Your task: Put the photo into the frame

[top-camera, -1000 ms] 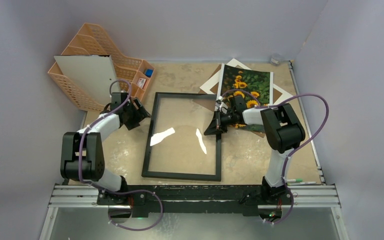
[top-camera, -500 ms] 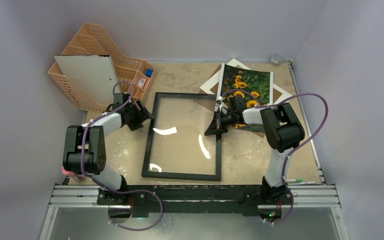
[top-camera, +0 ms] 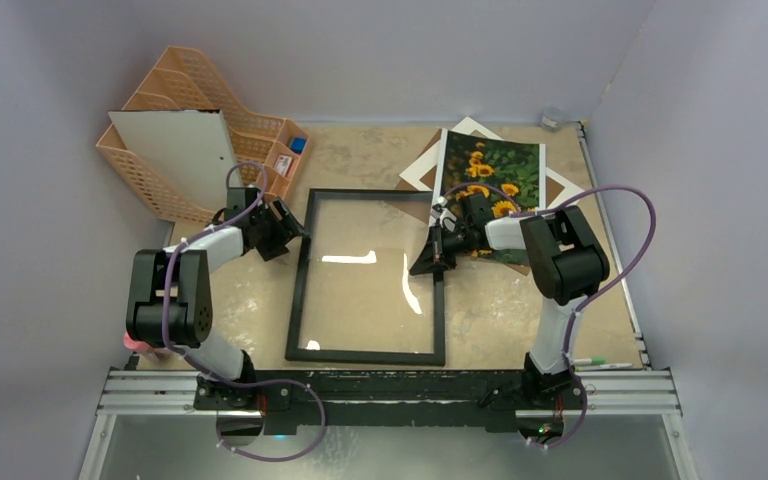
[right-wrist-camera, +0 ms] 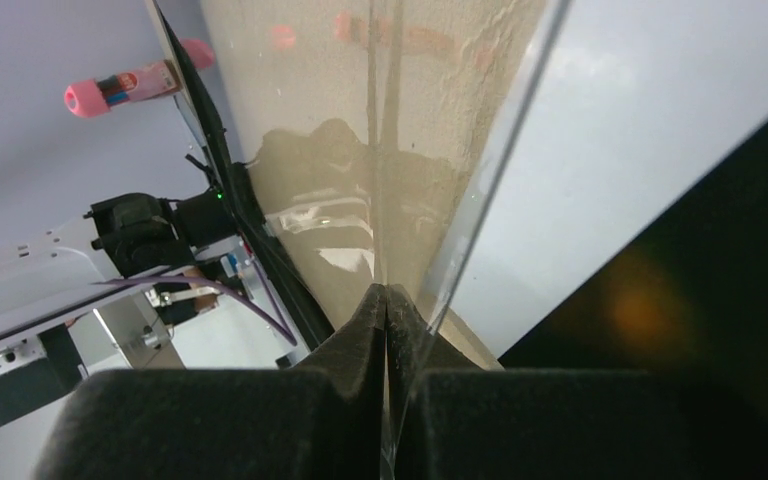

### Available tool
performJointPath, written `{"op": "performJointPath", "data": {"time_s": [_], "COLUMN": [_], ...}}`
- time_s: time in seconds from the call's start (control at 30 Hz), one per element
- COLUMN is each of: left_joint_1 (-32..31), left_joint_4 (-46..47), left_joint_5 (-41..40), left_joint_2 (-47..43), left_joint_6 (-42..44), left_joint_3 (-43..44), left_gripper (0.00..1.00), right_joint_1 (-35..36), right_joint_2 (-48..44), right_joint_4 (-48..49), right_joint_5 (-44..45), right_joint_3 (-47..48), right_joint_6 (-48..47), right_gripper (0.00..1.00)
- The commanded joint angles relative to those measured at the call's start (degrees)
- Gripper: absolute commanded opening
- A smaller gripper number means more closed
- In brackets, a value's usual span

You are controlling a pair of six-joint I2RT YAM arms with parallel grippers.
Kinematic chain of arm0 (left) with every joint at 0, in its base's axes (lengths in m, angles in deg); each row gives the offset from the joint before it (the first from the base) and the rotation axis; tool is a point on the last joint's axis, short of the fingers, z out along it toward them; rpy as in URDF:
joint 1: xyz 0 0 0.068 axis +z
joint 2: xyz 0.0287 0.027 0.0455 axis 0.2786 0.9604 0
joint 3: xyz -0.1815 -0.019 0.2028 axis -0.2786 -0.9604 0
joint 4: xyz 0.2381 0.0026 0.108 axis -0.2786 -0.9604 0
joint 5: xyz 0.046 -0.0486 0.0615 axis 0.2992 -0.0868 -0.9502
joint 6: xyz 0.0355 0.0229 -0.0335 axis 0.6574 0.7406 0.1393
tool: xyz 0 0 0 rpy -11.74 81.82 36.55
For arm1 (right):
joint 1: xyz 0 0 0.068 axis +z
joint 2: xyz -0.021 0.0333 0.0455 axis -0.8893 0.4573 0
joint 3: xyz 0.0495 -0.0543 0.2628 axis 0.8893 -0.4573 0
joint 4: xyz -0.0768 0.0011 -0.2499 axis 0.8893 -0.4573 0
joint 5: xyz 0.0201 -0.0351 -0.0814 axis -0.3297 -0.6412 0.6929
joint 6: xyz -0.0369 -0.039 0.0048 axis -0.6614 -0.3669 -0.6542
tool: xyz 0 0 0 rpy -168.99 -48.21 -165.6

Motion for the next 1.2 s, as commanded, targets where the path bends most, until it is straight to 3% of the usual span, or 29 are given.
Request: {"op": "performJointPath", "data": {"time_s": [0.0, 0.2, 0.33, 0.43, 0.6, 0.87, 1.17], "left_joint_1": [0.0, -0.5, -0.7, -0.8, -1.0, -1.6, -2.7], "left_joint_4": [3.3, 3.6, 3.3, 3.1, 3.4, 4.5, 5.3], "left_joint_5": [1.9, 1.6, 0.5, -1.3, -3.9, -4.3, -3.1], "left_joint_2": [1.4, 1.3, 0.4, -1.4, -5.3, -7.9, -6.6], "left_joint_6": [0.2, 0.2, 0.1, -0.1, -0.3, -0.9, -1.5], "left_joint_3": [-1.2, -1.6, -1.9, -2.4, -4.2, -6.4, -6.7], "left_gripper": [0.70, 0.70, 0.70, 0.69, 0.68, 0.68, 0.68], "right_joint_1": [0.7, 0.8, 0.7, 0.8, 0.8, 0.8, 2.0], "right_joint_2": [-0.8, -3.6, -6.7, -8.5, -9.8, -8.4, -7.1], "right_joint_4": [-3.8, -2.4, 1.9, 3.1, 2.3, -3.6, -1.5], "right_joint_5": [1.1, 3.5, 3.0, 3.3, 3.6, 3.6, -0.6], "right_joint_3": [-0.9, 0.0, -1.6, -2.6, -4.0, -3.2, -2.7], "right_joint_6": [0.9, 2.0, 4.5, 5.8, 6.5, 4.8, 3.7], "right_gripper": [0.00, 0.26, 0.32, 0.29, 0.01, 0.00, 0.00]}}
